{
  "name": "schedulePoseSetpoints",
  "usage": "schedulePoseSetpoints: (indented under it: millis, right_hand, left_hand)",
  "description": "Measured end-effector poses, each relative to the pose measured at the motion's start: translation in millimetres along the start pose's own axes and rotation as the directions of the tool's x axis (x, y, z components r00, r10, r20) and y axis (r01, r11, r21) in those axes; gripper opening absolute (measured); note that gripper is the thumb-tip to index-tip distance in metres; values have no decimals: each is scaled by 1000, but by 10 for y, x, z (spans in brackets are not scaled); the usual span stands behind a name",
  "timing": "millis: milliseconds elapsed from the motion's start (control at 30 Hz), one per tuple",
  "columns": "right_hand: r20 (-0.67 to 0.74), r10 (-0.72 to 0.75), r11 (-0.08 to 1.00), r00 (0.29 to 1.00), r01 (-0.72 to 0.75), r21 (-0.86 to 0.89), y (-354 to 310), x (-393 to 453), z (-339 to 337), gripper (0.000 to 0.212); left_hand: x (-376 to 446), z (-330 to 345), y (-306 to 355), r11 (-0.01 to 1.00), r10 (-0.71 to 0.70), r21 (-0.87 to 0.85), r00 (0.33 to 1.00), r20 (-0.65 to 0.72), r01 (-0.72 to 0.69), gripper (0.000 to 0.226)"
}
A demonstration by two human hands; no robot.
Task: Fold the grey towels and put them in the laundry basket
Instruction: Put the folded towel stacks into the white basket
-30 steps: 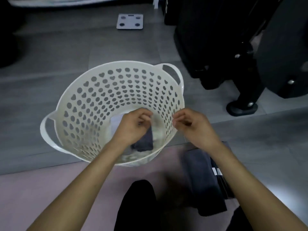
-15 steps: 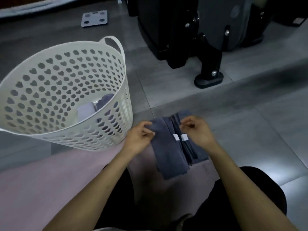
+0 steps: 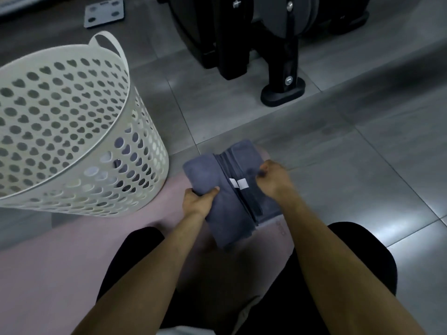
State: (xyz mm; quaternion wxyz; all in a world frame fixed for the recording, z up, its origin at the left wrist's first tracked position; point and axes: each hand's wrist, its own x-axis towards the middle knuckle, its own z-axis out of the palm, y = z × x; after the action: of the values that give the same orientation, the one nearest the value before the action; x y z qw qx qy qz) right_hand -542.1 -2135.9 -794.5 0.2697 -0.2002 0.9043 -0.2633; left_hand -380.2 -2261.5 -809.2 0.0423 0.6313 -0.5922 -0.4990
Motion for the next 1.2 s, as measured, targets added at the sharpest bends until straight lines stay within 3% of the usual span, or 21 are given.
schedulePoseSetpoints:
  millis: [167, 333, 500, 567, 733, 867, 1000, 1200]
  right_hand:
    - [170, 97, 995, 981, -92, -38, 81, 146, 60, 67]
    - [164, 63, 997, 984, -70, 37, 39, 209, 117, 72]
    - [205, 57, 987, 977, -86, 133, -16, 213, 133, 34]
    - [197, 38, 988, 980, -66, 138, -19, 162, 138, 34]
    - [19, -92, 986, 996, 89, 142, -113, -33, -29, 36]
    - [-58, -66, 992, 996, 72, 102, -227, -251, -336, 37]
    - [-186, -91, 964, 978, 134, 229, -358, -516, -591, 35]
    - [-204, -118, 920, 972, 184, 347, -975, -952, -784, 26]
  left_hand:
    - [112, 3, -51, 999, -25, 31, 1000, 0, 25, 51]
    - [157, 13, -116, 995, 3, 104, 1000, -5, -3, 59]
    - [169, 31, -88, 991, 31, 129, 999, 15, -32, 62]
    - [183, 19, -83, 988, 27, 149, 999, 17, -29, 62]
    - [124, -13, -45, 991, 63, 115, 997, 48, -69, 59]
    - [-53, -114, 36, 993, 117, -7, 992, 49, -117, 47]
    - [-341, -361, 243, 949, 286, -135, 958, -1, -283, 48]
    - [-706, -1103, 815, 811, 541, -236, 840, -45, -535, 42]
